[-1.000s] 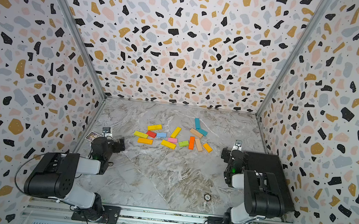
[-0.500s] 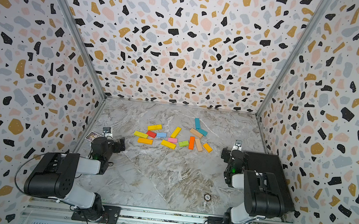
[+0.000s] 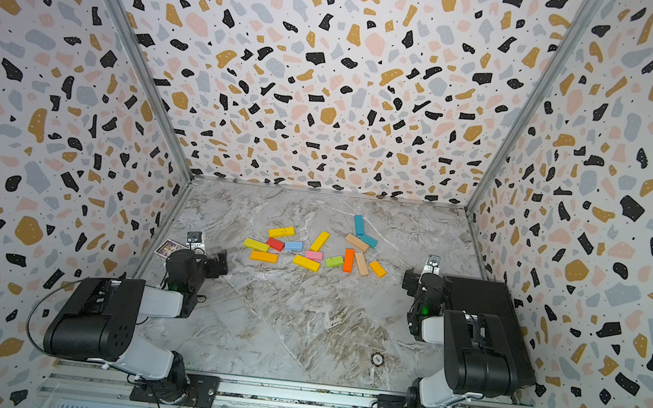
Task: Assemble the letter h with building blocks
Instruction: Adjust the building block at the center of the board.
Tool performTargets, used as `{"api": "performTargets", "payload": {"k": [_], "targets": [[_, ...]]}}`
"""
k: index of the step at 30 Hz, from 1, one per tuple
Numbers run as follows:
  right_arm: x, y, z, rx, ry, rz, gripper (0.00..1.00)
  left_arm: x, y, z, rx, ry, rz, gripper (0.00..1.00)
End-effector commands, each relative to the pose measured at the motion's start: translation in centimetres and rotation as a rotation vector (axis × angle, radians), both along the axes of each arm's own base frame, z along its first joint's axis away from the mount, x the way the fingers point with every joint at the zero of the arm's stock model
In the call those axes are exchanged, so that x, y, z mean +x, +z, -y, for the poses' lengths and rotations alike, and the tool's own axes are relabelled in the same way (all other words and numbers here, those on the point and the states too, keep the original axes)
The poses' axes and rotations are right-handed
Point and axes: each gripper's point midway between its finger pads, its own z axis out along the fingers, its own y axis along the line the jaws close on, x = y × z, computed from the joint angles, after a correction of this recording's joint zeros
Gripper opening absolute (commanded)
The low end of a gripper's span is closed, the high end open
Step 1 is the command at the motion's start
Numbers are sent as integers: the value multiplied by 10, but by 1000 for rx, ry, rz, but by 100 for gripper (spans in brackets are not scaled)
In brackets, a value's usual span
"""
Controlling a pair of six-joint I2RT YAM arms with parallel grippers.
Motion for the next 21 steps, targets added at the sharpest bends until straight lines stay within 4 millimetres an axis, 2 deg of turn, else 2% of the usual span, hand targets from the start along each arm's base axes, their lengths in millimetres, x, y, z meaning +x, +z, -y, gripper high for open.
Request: {"api": "performTargets", "payload": {"k": [1,9,11,13,15,21], "targets": [[1,5,1,3,-5,18,99,5,9,2,5,-17,30,99],[1,5,1,7,-5,17,99,6,13,0,7,-3,46,99],[0,8,4,3,-23,27,99,4,27,-4,12,21,57,99],[-5,14,9,6,-57,26,99,3,39,-8,12,43,-8,99],[-6,24,8,-3,-54,23,99,10,56,-10,7,57,-20,99],[-5,61,1,-20,-76,9,99,31,117,-4,-153,78,100,99]]}}
